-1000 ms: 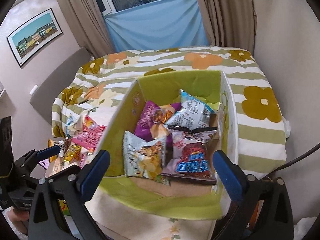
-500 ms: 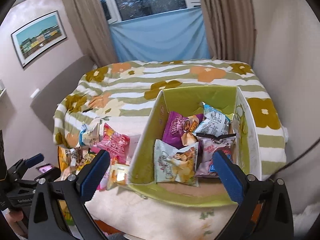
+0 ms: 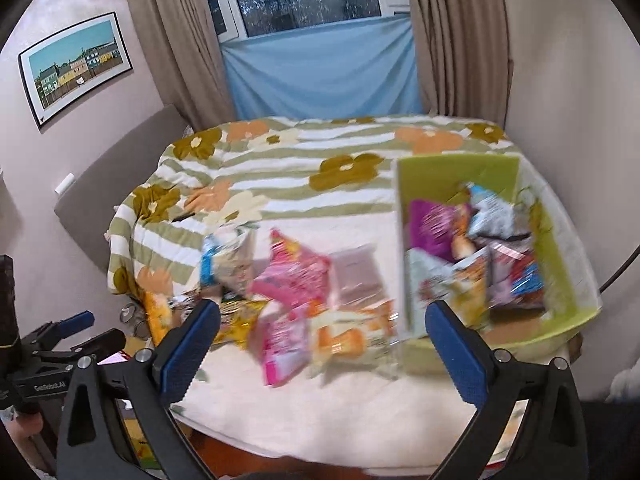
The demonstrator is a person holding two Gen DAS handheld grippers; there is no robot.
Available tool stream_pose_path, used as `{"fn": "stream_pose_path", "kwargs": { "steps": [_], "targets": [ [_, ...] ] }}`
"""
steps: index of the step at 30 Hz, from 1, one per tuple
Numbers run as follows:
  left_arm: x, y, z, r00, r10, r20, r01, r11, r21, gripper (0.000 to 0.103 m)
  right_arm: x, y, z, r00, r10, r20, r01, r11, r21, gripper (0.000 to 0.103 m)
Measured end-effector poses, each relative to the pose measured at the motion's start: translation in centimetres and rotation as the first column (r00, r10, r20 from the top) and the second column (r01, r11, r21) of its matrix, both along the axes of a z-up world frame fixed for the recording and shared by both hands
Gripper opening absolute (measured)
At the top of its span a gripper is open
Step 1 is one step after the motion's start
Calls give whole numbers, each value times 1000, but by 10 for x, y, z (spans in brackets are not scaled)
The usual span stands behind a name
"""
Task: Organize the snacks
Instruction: 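Move both tools back over the remaining snack pile, then grasp the orange barbecue chip bag with the left gripper while the right grasps the gold wafer bag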
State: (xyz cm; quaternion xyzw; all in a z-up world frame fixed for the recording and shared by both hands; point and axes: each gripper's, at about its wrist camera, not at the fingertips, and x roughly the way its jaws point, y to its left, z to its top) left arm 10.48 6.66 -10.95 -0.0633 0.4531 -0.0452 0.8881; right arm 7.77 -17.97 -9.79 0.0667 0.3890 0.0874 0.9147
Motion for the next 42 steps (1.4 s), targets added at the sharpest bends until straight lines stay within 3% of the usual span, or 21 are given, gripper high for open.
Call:
{"fn": "stream_pose_path", "kwargs": {
  "steps": [9,15,21,35,40,42],
  "targets": [
    [22,77,-39,997,-29,-69,31,999,20,102,5,77,-38,994,-28,-103,31,999,28,102],
    [48,98,-71,994,-28,-110,23,999,-42,102,19,109,-69,986,12,-167,-8,1000,20,102],
    [78,89,-101,990,-28,-140,20,998,-63,102,43,125,-99,975,70,-210,-66,997,26,102],
    [126,50,-142,970,-84,-230,94,995,31,102,94,124,-139,944,118,-309,-89,990,105,99],
    [130,45,-145,966,-88,-243,110,991,80,95,106,132,-151,927,155,-342,-120,985,121,91],
    [130,44,-145,968,-77,-237,107,987,116,88,110,135,-156,920,170,-354,-133,983,126,89]
  ]
}}
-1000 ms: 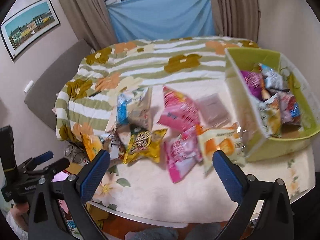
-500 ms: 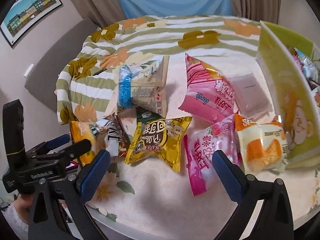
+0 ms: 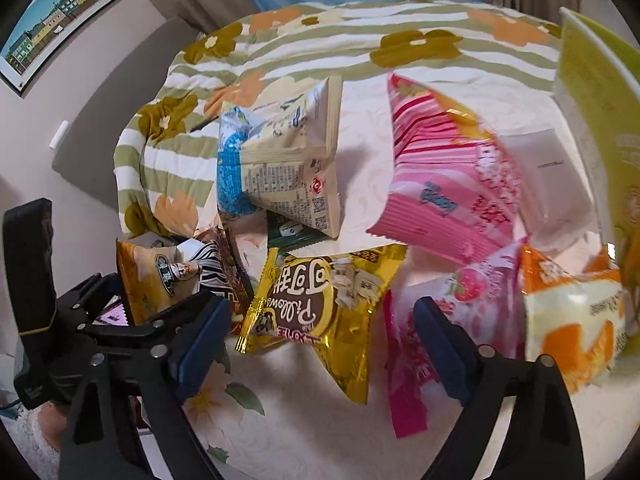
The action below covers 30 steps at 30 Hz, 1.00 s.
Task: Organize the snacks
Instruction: 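Grasp the orange barbecue chip bag with the left gripper while the right grasps the gold wafer bag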
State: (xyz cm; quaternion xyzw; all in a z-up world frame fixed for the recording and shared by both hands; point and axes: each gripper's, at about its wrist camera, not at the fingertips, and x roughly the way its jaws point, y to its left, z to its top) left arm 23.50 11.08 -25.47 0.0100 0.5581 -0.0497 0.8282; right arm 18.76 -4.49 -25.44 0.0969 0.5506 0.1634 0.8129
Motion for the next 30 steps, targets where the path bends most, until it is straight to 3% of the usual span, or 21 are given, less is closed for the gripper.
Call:
{"fn": "stream_pose_path", "kwargs": {
  "steps": [4,5,8,15,25,27,30],
  "targets": [
    [0,-3,2,1000,-8,9,8,1000,18,84,6,5,-7,1000,24,-18,-24,1000,-1,86],
    [-1,-4,3,1000,-12,15,12,1000,26,78,7,6,-8,999,29,-21,-29,1000,-1,86],
    [-2,-7,5,1000,-26,18,25,999,48,73,10,11,-10,998,50,-27,-50,999,0,85],
    [-7,-3,8,1000,-19,12,19,999,28,63,14,14,-15,997,63,-44,-63,998,2,76],
    [-27,5,10,1000,6,6,-7,1000,15,62,15,21,-26,996,77,-55,-78,997,-17,73],
    [-32,7,11,1000,8,6,-8,1000,13,62,15,22,-27,995,81,-55,-82,996,-19,62],
    [-37,9,12,1000,9,9,-9,1000,10,62,14,25,-27,995,90,-47,-92,995,-34,57]
  ]
}}
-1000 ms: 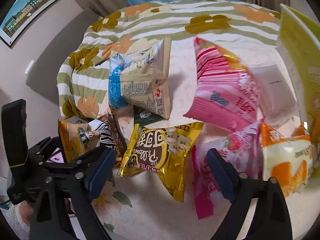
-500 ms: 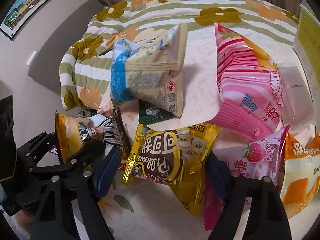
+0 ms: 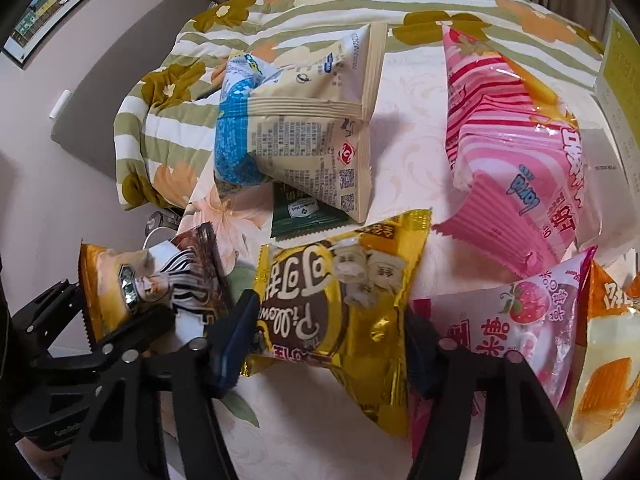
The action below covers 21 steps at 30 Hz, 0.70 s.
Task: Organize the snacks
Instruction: 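Grasp the orange barbecue chip bag with the left gripper while the right grasps the gold wafer bag, then carry both bags over the yellow-green box and open both grippers to drop them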
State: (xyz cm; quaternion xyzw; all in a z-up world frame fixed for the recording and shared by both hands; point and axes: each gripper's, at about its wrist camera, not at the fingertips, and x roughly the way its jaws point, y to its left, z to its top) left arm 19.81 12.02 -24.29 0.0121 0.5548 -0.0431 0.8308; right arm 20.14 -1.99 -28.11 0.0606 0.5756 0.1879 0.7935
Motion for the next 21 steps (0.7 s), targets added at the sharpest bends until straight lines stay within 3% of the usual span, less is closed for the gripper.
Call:
{"fn": "stream_pose_path", "kwargs": {
  "steps": [11,21],
  "targets": [
    [-25,3,35,997,0,71,1,1000,-19,62,-26,-4,32,995,-1,97,4,1000,-30,49],
    [-41,-6,101,984,-32,176,44,997,-64,62,-66,-30,97,973,-98,210,100,995,1,48]
  ]
}}
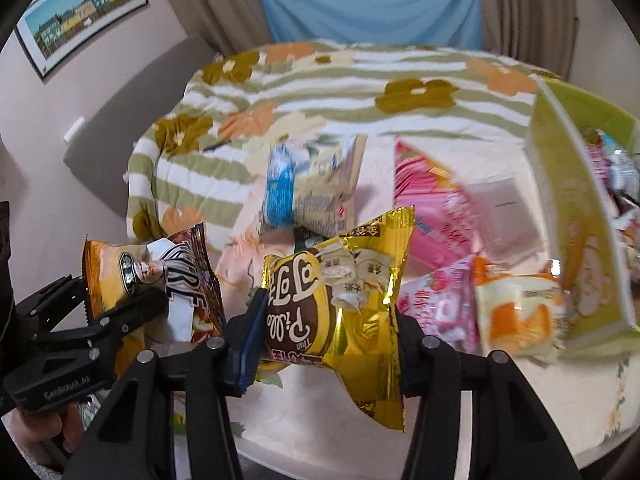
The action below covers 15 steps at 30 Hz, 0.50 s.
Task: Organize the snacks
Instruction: 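Carry both bags over the yellow-green box and open both grippers to drop them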
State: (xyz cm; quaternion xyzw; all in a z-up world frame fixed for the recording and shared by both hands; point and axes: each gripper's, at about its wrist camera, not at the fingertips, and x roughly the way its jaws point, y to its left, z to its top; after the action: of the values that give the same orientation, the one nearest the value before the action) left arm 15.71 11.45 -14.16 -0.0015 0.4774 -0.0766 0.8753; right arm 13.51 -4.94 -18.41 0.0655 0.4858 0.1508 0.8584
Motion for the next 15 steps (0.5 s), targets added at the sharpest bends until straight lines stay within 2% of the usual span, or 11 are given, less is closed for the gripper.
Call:
{"fn": "stream_pose_path", "kwargs": {
  "steps": [5,8,15],
  "targets": [
    [3,-13,33,996,-36,86,38,999,-22,62,-16,-27,33,997,-69,32,69,997,24,48],
    [10,-28,45,993,-52,107,56,998,-34,62,-23,-49,53,991,-116,60,114,993,38,48],
    [27,-88,67,984,-92,155,99,994,-43,62,-28,-111,82,972,-199,125,190,978,86,48]
  ]
}}
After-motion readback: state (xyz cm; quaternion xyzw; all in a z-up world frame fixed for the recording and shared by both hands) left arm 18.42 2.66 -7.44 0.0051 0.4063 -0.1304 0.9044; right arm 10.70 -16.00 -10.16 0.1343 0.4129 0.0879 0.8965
